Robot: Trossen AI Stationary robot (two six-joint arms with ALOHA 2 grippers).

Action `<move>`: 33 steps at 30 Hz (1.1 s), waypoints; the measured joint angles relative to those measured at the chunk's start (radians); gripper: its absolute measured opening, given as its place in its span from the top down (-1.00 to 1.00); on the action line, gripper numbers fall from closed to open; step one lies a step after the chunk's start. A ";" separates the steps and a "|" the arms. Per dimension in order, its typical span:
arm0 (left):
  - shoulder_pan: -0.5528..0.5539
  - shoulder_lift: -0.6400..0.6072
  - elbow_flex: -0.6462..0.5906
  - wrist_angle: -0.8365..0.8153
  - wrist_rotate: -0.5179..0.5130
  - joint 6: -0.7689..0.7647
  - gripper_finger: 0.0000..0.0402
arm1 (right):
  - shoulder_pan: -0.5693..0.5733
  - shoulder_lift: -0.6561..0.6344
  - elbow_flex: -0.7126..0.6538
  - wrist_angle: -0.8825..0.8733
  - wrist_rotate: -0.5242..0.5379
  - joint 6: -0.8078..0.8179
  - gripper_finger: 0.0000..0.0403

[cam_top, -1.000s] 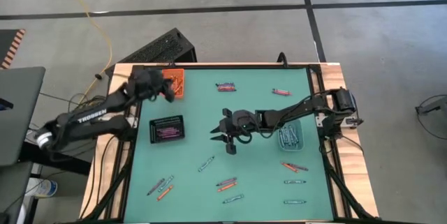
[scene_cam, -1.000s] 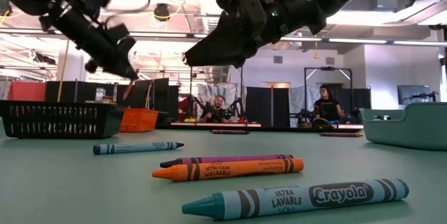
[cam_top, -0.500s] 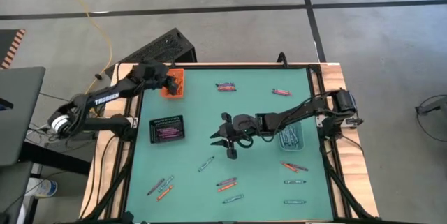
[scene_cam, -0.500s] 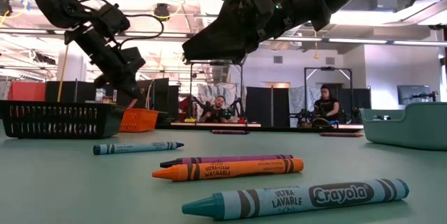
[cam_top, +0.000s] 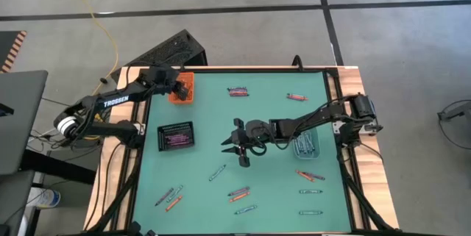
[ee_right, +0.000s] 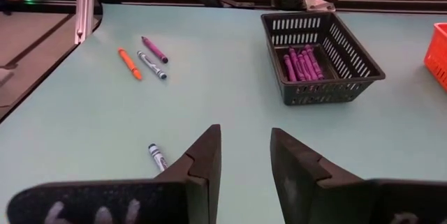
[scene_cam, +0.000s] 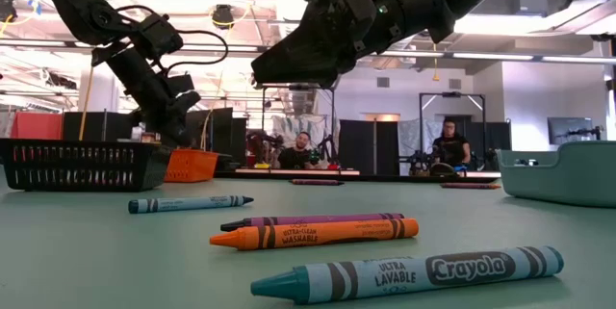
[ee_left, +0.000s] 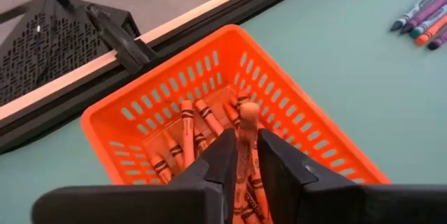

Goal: Sort crayons
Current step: Put the orange crayon into the orange bin, then put the blue crayon into the blue bin

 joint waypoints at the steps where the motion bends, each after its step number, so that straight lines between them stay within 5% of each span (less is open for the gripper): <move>1: 0.000 0.000 0.000 -0.001 0.001 0.000 0.73 | 0.000 0.000 0.000 -0.001 0.000 0.000 0.41; 11: 0.000 -0.088 0.083 -0.167 -0.047 0.033 0.48 | 0.000 -0.026 -0.001 -0.121 0.000 -0.019 0.41; 18: -0.118 -0.284 0.060 -0.199 0.248 -0.063 0.45 | 0.019 -0.175 0.001 -0.355 0.002 -0.027 0.41; 23: -0.410 -0.402 -0.109 0.111 0.350 -0.230 0.45 | 0.101 -0.259 0.000 -0.454 0.016 -0.027 0.41; 28: -0.772 -0.430 -0.232 0.467 0.243 -0.238 0.45 | 0.208 -0.247 0.001 -0.475 0.048 -0.068 0.41; 33: -1.073 -0.365 -0.234 0.611 0.120 -0.089 0.45 | 0.289 -0.141 0.000 -0.389 0.044 -0.114 0.41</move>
